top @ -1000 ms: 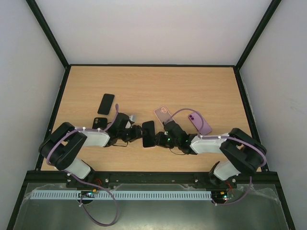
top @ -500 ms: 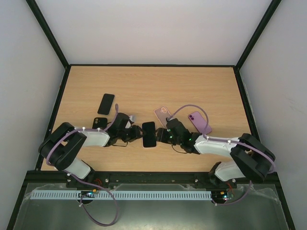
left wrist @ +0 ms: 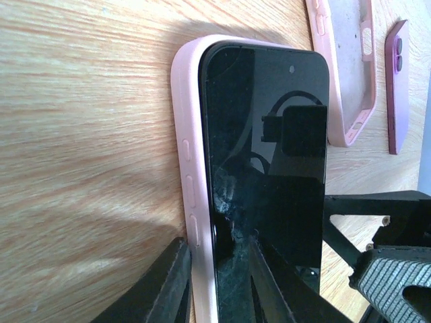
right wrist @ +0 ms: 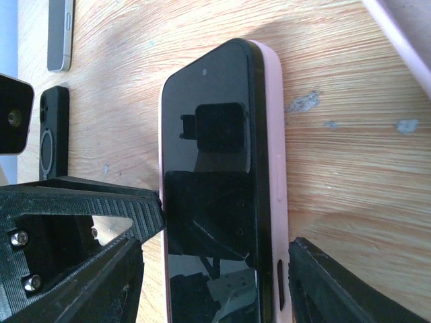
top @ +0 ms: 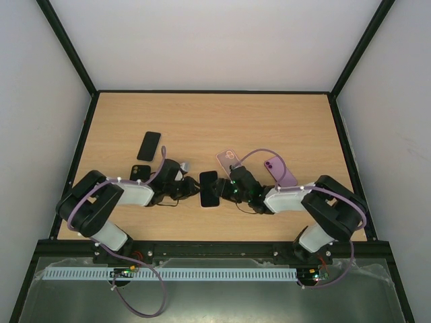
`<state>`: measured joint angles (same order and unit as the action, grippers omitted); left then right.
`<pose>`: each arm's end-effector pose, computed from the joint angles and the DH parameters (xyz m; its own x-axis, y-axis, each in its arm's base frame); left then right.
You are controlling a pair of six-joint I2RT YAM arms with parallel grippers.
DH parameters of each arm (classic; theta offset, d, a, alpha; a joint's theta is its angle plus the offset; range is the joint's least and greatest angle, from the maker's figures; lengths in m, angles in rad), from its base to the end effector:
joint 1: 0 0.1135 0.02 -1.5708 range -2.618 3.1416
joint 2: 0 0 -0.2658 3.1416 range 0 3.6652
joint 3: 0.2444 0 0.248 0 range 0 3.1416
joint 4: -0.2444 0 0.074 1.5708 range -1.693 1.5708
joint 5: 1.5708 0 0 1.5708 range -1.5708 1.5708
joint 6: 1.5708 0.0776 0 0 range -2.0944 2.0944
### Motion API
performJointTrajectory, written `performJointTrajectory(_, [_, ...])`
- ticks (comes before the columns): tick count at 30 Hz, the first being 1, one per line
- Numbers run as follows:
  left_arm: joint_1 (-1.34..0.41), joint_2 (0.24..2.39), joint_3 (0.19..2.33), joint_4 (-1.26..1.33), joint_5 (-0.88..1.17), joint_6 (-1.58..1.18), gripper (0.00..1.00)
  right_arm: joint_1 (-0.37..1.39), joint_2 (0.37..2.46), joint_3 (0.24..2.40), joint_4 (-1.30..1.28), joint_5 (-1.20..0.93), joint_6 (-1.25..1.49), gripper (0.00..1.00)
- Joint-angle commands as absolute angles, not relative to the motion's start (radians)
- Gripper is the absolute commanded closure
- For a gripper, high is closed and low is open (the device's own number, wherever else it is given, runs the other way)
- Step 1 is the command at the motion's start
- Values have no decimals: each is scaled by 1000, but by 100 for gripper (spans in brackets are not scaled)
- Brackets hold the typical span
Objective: Put the phone into the phone case
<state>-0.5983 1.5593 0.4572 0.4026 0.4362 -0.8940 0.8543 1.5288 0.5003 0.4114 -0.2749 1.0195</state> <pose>0.2208 -0.1902 0.0988 -0.9394 -0.2148 -0.2672 0.0723 0.6377 -0.7669 0.1849 0.2444 0.1179 -0.9412 0.1677 -0.2934 -0.1326 0.6154 0.7770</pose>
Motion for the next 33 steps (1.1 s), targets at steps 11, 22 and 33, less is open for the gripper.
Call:
performJointTrajectory(11, [-594,1599,393,440,446,-903,79,839,1623,530,550,-360,1059,34])
performJointTrajectory(22, [-596,1579,375,458,435,-918,78,830,1524,520,680,-467,1062,33])
performJointTrajectory(33, [-598,1524,373,397,393,-908,70,831,1553,474,768,-508,1123,33])
